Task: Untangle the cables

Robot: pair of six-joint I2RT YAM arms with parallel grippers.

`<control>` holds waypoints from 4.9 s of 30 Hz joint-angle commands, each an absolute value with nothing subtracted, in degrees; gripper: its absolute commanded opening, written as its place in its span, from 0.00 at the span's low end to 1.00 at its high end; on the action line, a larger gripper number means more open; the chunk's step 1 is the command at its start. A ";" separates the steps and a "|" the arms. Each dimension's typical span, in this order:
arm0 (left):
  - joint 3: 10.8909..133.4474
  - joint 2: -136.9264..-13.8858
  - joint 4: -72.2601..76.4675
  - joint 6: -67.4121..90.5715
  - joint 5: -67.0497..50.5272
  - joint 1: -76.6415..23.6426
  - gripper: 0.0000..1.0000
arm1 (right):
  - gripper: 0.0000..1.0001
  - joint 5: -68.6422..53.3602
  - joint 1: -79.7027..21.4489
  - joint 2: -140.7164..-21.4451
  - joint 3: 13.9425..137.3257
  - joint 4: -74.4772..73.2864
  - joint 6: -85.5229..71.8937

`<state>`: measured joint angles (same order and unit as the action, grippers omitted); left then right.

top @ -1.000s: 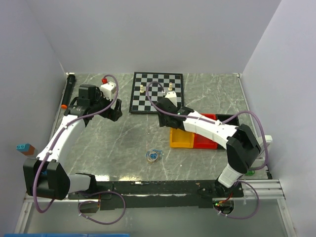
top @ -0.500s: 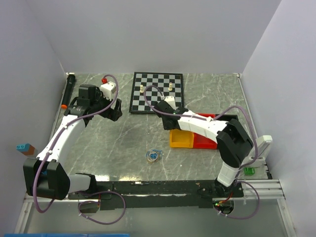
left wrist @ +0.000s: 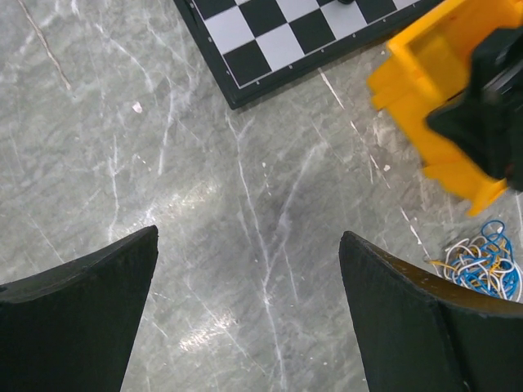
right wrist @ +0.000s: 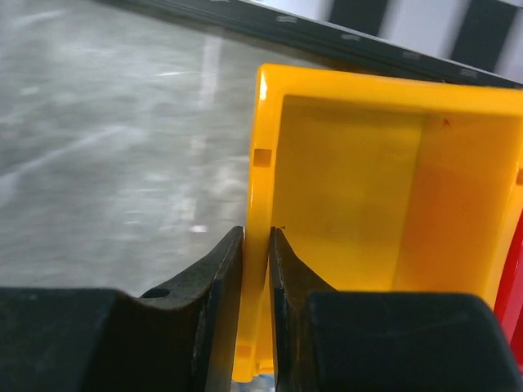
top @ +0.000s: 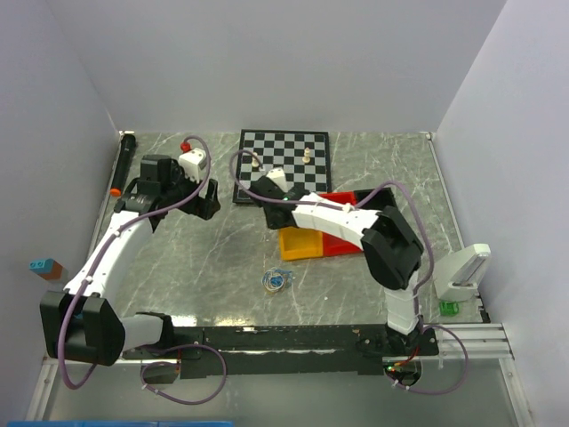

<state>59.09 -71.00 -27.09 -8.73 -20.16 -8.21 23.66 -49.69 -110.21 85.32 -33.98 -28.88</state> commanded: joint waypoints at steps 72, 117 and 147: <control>46.67 -82.17 -20.30 -15.56 -32.17 -38.93 0.98 | 0.47 -5.01 -53.97 -77.61 34.19 5.36 -22.41; 51.77 -84.46 -22.15 -18.28 -26.37 -43.33 0.15 | 0.68 -3.95 -51.95 -76.02 26.89 10.28 -24.26; 58.27 -86.04 -31.29 -20.48 -34.80 -43.15 0.42 | 0.48 -7.03 -49.84 -68.20 18.81 19.07 -26.63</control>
